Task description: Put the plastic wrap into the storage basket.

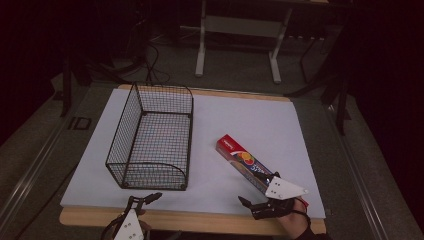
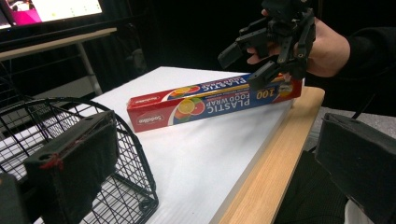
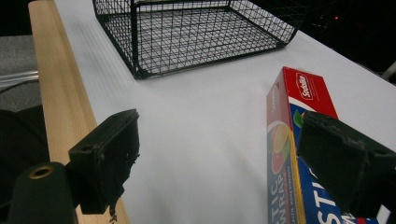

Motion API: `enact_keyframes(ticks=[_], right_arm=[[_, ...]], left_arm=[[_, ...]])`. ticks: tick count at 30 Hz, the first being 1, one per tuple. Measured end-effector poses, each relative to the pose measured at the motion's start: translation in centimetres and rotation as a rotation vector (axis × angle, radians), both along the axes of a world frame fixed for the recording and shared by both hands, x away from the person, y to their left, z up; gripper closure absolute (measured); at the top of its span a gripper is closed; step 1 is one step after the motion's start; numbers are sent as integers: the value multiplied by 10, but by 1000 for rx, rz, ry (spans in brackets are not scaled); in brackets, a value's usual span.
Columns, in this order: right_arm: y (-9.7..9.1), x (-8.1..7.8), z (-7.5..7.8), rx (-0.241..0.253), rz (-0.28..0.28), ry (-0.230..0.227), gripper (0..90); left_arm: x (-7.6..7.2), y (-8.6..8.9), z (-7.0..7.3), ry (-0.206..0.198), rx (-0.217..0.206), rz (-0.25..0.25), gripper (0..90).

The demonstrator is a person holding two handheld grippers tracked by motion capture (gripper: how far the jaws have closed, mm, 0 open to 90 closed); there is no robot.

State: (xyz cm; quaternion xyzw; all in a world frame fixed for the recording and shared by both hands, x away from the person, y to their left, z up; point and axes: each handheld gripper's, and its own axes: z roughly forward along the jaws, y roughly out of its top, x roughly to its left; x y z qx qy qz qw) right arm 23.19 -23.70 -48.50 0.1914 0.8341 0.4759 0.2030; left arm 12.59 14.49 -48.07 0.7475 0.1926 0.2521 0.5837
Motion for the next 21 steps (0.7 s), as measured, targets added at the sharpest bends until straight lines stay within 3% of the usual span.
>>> enact_keyframes(ticks=[11,16,19,20,21], right_arm=[[-1,-2,3,8,-1,-11,130],[-7,-4,10,-24,-11,-34,129],[-12,-4,12,-29,-3,-19,128],[-18,-4,12,-65,-2,-19,128],[-18,-4,12,-65,-2,-19,128]], left_arm=[[0,-1,0,1,7,-4,2],[1,-1,-1,0,10,-6,2],[0,-2,-1,-1,13,-7,2],[0,-2,-1,-1,13,-7,2],[0,-2,-1,-2,12,-6,2]])
